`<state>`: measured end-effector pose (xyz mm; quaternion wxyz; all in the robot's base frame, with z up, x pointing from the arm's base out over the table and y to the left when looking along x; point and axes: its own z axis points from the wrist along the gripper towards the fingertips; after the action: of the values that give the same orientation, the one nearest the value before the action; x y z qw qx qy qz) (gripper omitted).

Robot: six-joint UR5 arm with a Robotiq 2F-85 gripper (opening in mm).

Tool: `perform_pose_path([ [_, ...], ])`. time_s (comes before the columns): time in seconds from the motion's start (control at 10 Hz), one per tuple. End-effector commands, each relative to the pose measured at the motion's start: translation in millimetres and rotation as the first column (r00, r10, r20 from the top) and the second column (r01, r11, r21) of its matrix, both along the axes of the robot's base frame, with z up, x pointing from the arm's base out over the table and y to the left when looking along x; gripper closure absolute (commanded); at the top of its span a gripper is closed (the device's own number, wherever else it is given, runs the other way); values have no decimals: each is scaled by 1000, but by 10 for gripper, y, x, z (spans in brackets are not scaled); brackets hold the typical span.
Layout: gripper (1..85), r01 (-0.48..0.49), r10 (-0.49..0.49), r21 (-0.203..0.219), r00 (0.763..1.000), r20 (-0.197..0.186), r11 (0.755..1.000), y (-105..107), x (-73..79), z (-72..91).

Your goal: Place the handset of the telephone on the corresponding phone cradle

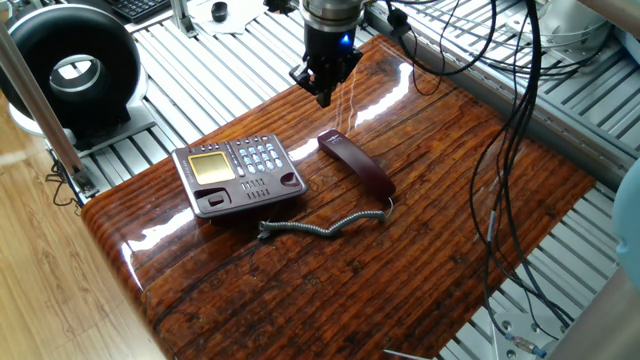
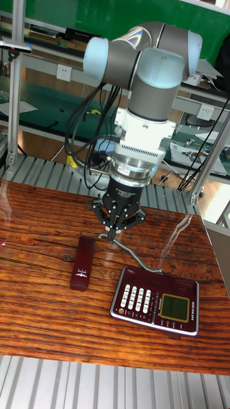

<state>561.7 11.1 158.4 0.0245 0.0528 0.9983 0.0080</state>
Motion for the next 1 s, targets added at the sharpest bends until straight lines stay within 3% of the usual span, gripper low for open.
perform_pose_path([
  [0.0, 840, 4, -4, 1, 1000, -2, 1000, -17, -9, -68],
  [0.2, 840, -4, 4, -7, 1000, 3, 1000, -43, 1, -71],
  [0.4, 840, -31, 30, 37, 999, 21, 999, 53, 19, -129],
  [0.5, 840, -30, 29, 36, 999, 23, 999, 69, 14, -150],
  [0.6, 840, -46, 47, -11, 999, 18, 999, -38, -1, -168],
  [0.7, 840, -80, 77, -76, 996, -46, 994, -210, -155, -175],
  [0.8, 840, -88, 81, -121, 995, -61, 989, -329, -184, -165],
  [0.9, 840, -73, 67, -87, 996, -64, 994, -242, -203, -173],
])
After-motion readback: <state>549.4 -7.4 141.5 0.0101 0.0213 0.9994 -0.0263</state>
